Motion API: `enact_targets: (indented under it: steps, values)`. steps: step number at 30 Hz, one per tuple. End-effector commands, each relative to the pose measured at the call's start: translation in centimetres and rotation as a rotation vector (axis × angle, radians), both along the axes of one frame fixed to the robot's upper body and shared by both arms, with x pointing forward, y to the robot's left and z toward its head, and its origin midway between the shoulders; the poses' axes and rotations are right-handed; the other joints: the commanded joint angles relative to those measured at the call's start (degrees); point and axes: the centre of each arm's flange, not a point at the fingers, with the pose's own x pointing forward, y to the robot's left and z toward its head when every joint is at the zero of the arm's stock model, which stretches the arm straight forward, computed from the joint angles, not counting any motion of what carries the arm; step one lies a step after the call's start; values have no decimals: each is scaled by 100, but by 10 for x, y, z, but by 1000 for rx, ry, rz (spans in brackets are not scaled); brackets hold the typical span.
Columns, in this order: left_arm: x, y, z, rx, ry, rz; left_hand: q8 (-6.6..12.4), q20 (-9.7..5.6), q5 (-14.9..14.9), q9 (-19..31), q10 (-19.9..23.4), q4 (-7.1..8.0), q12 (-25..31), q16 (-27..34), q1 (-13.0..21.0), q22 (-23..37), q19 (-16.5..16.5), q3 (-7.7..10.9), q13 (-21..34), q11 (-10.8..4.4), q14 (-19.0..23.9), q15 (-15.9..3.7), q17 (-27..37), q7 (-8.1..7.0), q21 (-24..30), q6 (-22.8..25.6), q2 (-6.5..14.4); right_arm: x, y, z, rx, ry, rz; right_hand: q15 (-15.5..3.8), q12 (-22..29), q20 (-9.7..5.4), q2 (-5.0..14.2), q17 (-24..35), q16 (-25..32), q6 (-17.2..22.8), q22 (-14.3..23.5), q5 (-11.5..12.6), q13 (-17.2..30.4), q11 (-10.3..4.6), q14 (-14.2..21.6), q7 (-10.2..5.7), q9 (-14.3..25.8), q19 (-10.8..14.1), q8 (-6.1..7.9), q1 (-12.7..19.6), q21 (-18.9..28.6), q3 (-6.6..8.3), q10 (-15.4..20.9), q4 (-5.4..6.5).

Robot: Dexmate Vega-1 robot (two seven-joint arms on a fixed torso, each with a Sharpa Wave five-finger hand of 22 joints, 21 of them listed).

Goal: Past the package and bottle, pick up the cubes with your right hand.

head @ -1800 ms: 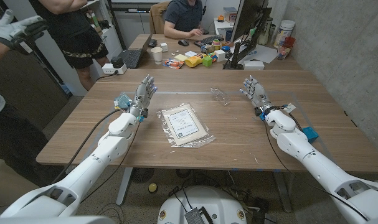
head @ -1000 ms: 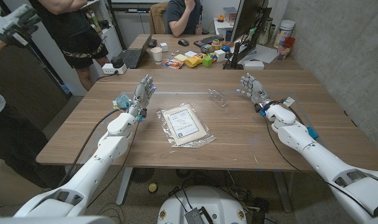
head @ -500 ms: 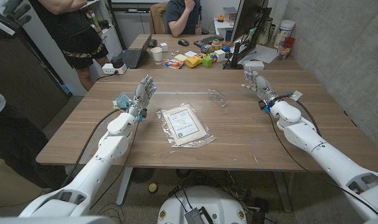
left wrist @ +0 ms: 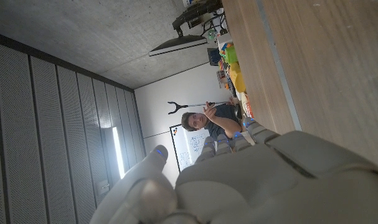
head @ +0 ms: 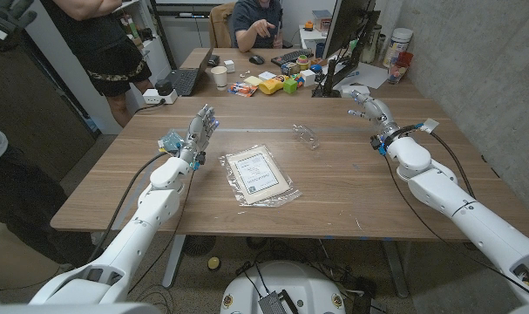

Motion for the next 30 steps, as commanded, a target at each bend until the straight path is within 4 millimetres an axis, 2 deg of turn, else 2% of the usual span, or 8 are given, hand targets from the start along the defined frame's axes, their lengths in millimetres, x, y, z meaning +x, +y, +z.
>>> enact_targets:
  steps: [1, 4, 7, 13, 22, 25, 29, 30]
  values:
    - [0, -1, 3, 1, -2, -2, 33, -3, 25, 14, -55, 16, 30, 42, -28, 30, -67, 5, 16, 8, -262, -7, 8, -13, 41, -45, 431, -23, -7, 16, -66, -81, -132, -14, 36, -17, -6, 4, 0, 128, 13, -2, 28, -35, 67, -70, 29, -2, 32, 161, -37, 33, 89, -88]
    - [1, -1, 2, 0, -2, -3, 33, -4, 25, 14, -53, 17, 31, 42, -29, 30, -69, 3, 16, 9, -261, -13, 8, -15, 40, -44, 429, -28, -9, 19, -81, -99, -161, -7, 33, -15, -17, 3, -1, 182, 12, -3, 28, -49, 78, -63, 28, -8, 36, 205, -44, 42, 101, -128]
    - [1, -1, 1, -2, -1, -3, 33, -7, 25, 14, -55, 17, 31, 41, -32, 30, -70, 0, 16, 8, -265, -9, 8, -13, 41, -45, 426, -34, -11, 23, -98, -119, -196, -7, 30, -48, -37, 3, -12, 221, 11, -8, 28, -54, 73, -66, 28, -147, 17, 283, -99, 54, 129, -197]
    - [2, -2, 0, -3, -1, -7, 33, -4, 25, 14, -56, 18, 30, 42, -38, 31, -72, -8, 16, 2, -267, -4, 8, -16, 41, -46, 417, -46, -12, 30, -150, -149, -272, 3, 25, -41, -59, 5, -23, 265, 10, -15, 29, -58, 57, -115, 29, -250, 3, 341, -122, 56, 148, -247]
    - [1, -2, 2, -1, -7, -6, 33, -5, 25, 14, -58, 19, 30, 43, -45, 31, -73, -17, 16, 5, -268, -6, 9, -21, 41, -45, 407, -64, -19, 36, -191, -188, -413, 35, 50, -31, -91, 8, -20, 358, 9, -28, 33, 63, 74, -154, 33, -268, -9, 420, -105, 51, 265, -306]
    - [0, -1, 3, 1, -9, -6, 34, -8, 25, 14, -47, 19, 35, 43, -47, 31, -73, -21, 16, 4, -268, -5, 9, -23, 42, -45, 403, -73, -22, 38, -214, -205, -495, 90, -21, -3, -134, 11, -33, 328, 8, -43, 38, 132, 45, -195, 37, -290, -54, 456, -101, 32, 107, -334]
    - [-1, 0, 3, -2, -9, -1, 33, -8, 26, 14, -61, 20, 30, 42, -50, 31, -74, -26, 16, -1, -273, -6, 9, -23, 42, -47, 400, -79, -26, 39, -227, -204, -565, 122, -39, 40, -154, 13, -45, 325, 8, -50, 40, 122, 12, -223, 38, -319, -70, 475, -106, 23, 61, -344]
    - [-1, 1, 3, -4, -8, 0, 33, -2, 26, 14, -59, 20, 30, 44, -51, 31, -75, -27, 16, 0, -269, 0, 9, -23, 42, -46, 399, -81, -27, 38, -230, -201, -575, 180, -52, 60, -162, 15, -55, 324, 9, -53, 42, 120, -21, -234, 40, -341, -80, 486, -109, 18, 24, -349]
